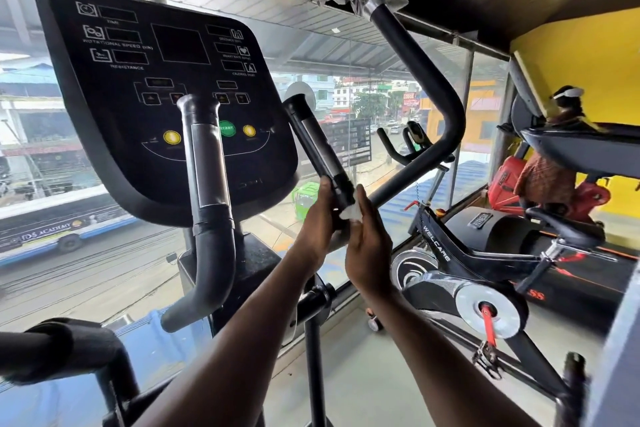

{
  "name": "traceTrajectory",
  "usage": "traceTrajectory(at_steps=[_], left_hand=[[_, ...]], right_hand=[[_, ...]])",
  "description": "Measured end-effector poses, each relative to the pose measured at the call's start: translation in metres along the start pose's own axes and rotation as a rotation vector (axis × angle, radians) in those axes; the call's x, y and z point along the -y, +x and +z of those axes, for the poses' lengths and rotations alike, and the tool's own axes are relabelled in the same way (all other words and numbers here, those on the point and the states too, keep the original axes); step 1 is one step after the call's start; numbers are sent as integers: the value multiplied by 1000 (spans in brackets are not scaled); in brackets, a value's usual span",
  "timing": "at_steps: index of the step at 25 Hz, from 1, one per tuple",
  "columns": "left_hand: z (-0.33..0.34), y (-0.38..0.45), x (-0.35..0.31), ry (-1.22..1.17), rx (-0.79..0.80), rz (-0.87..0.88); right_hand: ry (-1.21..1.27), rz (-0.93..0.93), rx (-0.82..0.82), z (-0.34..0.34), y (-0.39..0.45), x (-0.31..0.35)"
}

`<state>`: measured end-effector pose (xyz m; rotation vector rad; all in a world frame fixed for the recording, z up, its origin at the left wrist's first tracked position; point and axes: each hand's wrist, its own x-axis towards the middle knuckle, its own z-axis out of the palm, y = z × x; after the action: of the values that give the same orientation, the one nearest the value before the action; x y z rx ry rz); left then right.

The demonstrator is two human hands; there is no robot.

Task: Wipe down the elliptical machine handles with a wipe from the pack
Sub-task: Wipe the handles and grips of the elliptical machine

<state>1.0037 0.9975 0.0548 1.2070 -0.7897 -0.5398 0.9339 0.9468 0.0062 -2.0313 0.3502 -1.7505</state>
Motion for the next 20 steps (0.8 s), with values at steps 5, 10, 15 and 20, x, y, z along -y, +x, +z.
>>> traceTrajectory(at_steps=[5,10,15,20], left_hand=[[2,-8,7,80,-33,63],[1,-17,18,93,-46,124],[-7,-20,44,265,-53,190],[-13,-18,52,209,17,132]], right_hand=[[-29,49,0,5,-2,7],[-90,77,-88,-6,-25,-23],[56,-8,-158,-5,-11,3],[19,-4,-122,-13,-21,-14]])
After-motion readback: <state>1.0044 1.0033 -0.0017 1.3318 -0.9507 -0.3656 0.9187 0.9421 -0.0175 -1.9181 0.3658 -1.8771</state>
